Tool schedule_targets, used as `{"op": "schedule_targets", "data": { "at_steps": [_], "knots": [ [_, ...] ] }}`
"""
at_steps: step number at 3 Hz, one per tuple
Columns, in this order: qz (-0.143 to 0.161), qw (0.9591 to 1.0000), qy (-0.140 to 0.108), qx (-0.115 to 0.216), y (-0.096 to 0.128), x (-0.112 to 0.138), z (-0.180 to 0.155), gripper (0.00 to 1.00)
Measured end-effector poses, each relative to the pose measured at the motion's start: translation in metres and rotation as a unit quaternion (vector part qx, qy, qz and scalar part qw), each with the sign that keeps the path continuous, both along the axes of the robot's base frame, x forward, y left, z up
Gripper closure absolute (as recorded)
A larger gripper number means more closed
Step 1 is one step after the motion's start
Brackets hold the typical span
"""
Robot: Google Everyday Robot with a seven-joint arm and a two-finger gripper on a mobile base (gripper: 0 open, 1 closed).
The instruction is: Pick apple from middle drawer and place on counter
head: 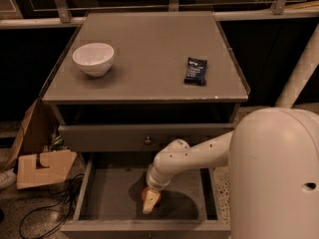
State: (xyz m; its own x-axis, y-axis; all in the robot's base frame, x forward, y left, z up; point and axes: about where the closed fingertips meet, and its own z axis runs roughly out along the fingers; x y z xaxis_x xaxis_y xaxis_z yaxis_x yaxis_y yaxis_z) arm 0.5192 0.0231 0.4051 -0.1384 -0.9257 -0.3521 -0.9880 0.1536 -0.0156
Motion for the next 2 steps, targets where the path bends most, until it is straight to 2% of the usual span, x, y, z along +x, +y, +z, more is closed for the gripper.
{"op": "schedule_targets", "data": {
  "at_steps": [2],
  "knots": [
    [0.021,0.9997,0.005,0.007,0.009,-0.004,-0.029,0.00]
  ]
}}
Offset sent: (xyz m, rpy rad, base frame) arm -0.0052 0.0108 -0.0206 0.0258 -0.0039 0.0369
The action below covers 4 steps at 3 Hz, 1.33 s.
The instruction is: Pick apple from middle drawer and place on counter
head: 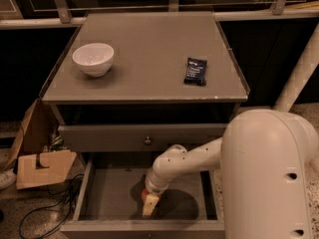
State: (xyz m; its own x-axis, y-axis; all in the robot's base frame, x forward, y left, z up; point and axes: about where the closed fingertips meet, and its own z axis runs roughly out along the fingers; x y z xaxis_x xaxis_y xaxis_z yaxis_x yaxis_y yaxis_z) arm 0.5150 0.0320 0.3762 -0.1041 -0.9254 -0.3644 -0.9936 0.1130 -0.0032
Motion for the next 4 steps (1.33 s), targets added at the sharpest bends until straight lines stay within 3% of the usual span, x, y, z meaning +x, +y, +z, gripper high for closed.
{"op": "schedule_targets", "data": {
  "at_steps": [1,2,4],
  "knots": [
    [0.001,1.0000,0.006,-0.003,-0.0006,0.0024,-0.0126,0.00],
    [0.001,1.0000,0.006,-0.003,-0.0005,0.0024,-0.0129,0.19],
    [0.001,1.0000,0.006,-0.003,-0.0005,0.0023,-0.0129,0.65]
  ]
}}
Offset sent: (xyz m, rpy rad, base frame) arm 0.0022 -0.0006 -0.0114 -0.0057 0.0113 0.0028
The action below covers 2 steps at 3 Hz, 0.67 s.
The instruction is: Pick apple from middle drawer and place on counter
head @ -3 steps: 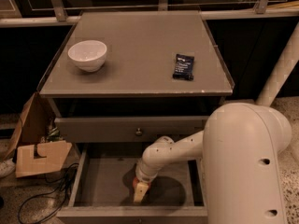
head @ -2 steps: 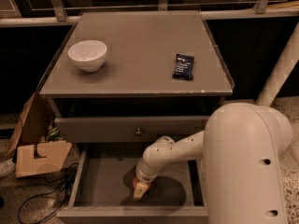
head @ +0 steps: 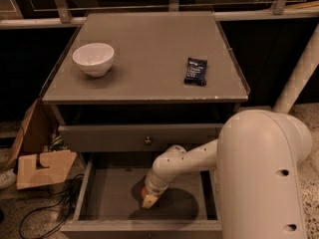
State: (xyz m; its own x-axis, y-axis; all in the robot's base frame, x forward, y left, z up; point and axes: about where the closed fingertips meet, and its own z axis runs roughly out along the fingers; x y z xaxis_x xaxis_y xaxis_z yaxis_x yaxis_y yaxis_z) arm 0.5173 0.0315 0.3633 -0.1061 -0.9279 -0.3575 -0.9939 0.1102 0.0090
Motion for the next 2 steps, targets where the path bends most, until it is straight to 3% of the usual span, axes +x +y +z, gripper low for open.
{"op": "schedule_targets", "data": {
  "at_steps": [1,2],
  "knots": [
    [0.000,1.0000,0.000,0.000,0.0000,0.0000,0.0000,0.89],
    [0.000,1.0000,0.000,0.000,0.0000,0.0000,0.0000,1.00]
  ]
}}
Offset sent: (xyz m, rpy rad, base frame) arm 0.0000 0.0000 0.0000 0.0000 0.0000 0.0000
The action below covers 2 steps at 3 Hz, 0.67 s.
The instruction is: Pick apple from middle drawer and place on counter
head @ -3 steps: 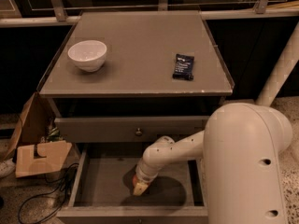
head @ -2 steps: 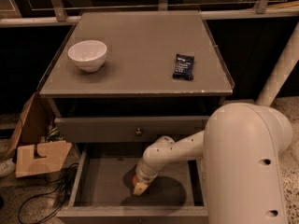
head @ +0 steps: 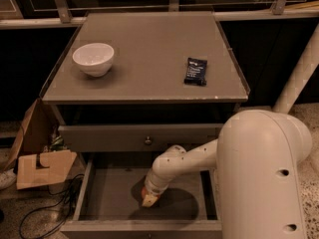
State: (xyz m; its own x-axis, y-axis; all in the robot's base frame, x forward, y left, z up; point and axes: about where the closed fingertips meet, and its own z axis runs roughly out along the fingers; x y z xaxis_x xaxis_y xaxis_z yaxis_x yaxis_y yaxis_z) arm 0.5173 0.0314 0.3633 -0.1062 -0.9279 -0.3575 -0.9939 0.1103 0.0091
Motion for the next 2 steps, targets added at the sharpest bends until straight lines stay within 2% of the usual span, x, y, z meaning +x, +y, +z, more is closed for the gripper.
{"op": "schedule_targets", "data": {
  "at_steps": [1,2],
  "knots": [
    [-0.003,1.0000,0.004,0.000,-0.002,0.000,0.002,1.00],
    [-0.006,1.0000,-0.004,-0.002,-0.010,-0.002,0.027,1.00]
  ]
}}
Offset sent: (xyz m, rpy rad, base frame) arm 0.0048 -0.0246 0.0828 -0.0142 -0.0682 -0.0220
